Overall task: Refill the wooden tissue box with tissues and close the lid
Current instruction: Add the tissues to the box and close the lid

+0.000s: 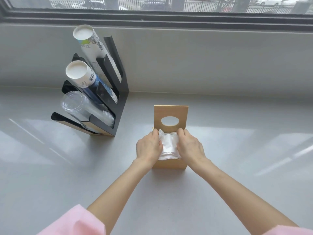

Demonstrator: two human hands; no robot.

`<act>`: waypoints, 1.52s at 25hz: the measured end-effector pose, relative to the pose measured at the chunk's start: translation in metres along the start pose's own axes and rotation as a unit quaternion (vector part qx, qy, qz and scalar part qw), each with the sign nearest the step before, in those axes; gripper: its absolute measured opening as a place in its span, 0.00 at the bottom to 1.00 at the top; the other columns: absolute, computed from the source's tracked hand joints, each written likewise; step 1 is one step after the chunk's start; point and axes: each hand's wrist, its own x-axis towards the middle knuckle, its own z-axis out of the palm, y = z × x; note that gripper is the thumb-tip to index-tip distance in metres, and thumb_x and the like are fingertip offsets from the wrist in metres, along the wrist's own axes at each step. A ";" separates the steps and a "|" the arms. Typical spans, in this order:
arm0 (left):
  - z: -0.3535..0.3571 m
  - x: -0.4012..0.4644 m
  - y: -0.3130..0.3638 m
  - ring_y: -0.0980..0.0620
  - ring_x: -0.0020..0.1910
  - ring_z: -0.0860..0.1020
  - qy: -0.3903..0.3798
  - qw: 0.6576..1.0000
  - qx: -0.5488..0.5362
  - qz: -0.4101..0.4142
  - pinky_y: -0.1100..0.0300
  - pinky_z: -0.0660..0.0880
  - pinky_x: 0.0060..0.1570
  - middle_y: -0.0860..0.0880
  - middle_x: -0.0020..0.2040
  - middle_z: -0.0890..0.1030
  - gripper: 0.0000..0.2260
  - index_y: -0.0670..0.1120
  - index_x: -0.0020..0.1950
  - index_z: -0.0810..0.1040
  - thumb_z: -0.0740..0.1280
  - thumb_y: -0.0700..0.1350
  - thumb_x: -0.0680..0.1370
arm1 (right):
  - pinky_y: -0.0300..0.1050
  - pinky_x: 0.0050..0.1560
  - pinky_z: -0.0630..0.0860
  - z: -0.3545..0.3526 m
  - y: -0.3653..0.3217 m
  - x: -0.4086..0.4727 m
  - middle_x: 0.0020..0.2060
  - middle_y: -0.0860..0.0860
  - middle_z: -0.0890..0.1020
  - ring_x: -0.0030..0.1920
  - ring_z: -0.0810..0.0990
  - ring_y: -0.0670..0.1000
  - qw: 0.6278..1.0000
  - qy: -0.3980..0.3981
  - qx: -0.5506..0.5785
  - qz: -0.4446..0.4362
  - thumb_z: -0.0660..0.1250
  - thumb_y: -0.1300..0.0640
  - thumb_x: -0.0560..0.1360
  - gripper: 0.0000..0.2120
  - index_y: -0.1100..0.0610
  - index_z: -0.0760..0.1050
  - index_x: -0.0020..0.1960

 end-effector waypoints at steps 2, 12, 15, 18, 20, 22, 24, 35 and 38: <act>0.003 0.002 0.004 0.41 0.51 0.77 -0.015 0.999 0.043 0.014 0.55 0.62 0.37 0.44 0.54 0.79 0.09 0.40 0.56 0.69 0.55 0.38 0.77 | 0.46 0.39 0.61 0.002 0.000 0.002 0.54 0.58 0.75 0.47 0.74 0.60 0.998 -0.001 -0.046 -0.031 0.54 0.69 0.74 0.10 0.56 0.60 0.48; 0.003 0.004 0.007 0.43 0.54 0.78 -0.061 0.987 0.129 0.070 0.55 0.68 0.37 0.45 0.58 0.77 0.12 0.40 0.60 0.67 0.58 0.43 0.78 | 0.40 0.29 0.59 0.005 0.003 0.008 0.26 0.55 0.79 0.31 0.80 0.56 0.992 -0.010 -0.117 -0.049 0.78 0.67 0.46 0.21 0.60 0.73 0.34; -0.003 0.000 0.001 0.45 0.55 0.74 -0.044 0.990 0.107 0.085 0.56 0.64 0.34 0.45 0.59 0.71 0.12 0.41 0.59 0.67 0.60 0.44 0.77 | 0.45 0.40 0.62 0.006 0.010 0.008 0.35 0.55 0.72 0.54 0.74 0.59 0.999 -0.013 -0.047 -0.018 0.61 0.69 0.72 0.11 0.61 0.65 0.52; -0.004 0.001 -0.006 0.45 0.58 0.71 -0.029 0.987 0.111 0.116 0.54 0.66 0.48 0.46 0.59 0.74 0.12 0.42 0.59 0.71 0.56 0.44 0.79 | 0.45 0.42 0.63 0.002 0.015 0.007 0.48 0.56 0.75 0.55 0.72 0.58 0.999 0.027 -0.030 -0.031 0.57 0.66 0.75 0.06 0.59 0.63 0.49; -0.003 0.005 -0.009 0.45 0.60 0.70 -0.035 0.980 0.131 0.148 0.53 0.64 0.54 0.47 0.57 0.78 0.13 0.43 0.58 0.74 0.53 0.43 0.80 | 0.46 0.50 0.65 -0.001 0.018 0.008 0.56 0.54 0.75 0.59 0.71 0.56 0.994 -0.008 -0.058 -0.089 0.55 0.64 0.76 0.08 0.58 0.68 0.54; 0.000 0.008 -0.009 0.46 0.61 0.69 -0.070 0.967 0.161 0.183 0.52 0.60 0.61 0.48 0.56 0.79 0.14 0.43 0.55 0.76 0.52 0.42 0.80 | 0.47 0.54 0.63 0.003 0.023 0.008 0.59 0.52 0.77 0.61 0.72 0.54 0.984 -0.063 -0.093 -0.138 0.53 0.63 0.77 0.15 0.57 0.71 0.61; 0.003 0.008 -0.008 0.47 0.62 0.69 -0.130 0.950 0.197 0.202 0.48 0.54 0.68 0.47 0.54 0.79 0.14 0.42 0.50 0.77 0.52 0.41 0.79 | 0.46 0.49 0.59 0.010 0.025 0.007 0.57 0.52 0.78 0.60 0.73 0.53 0.972 -0.095 -0.140 -0.163 0.52 0.62 0.78 0.14 0.57 0.73 0.58; 0.006 0.011 -0.006 0.49 0.63 0.68 -0.211 0.952 0.138 0.174 0.46 0.49 0.72 0.47 0.54 0.80 0.19 0.42 0.50 0.79 0.49 0.46 0.80 | 0.53 0.68 0.56 0.014 0.023 0.007 0.61 0.51 0.78 0.72 0.61 0.50 0.958 -0.193 -0.145 -0.153 0.48 0.57 0.80 0.18 0.58 0.75 0.57; -0.007 0.008 -0.002 0.48 0.58 0.75 -0.130 0.978 0.038 0.161 0.54 0.60 0.66 0.47 0.55 0.81 0.15 0.44 0.58 0.76 0.53 0.45 0.79 | 0.47 0.66 0.60 0.007 0.028 0.003 0.60 0.51 0.78 0.66 0.70 0.51 0.988 -0.071 0.019 -0.133 0.54 0.57 0.78 0.16 0.56 0.73 0.62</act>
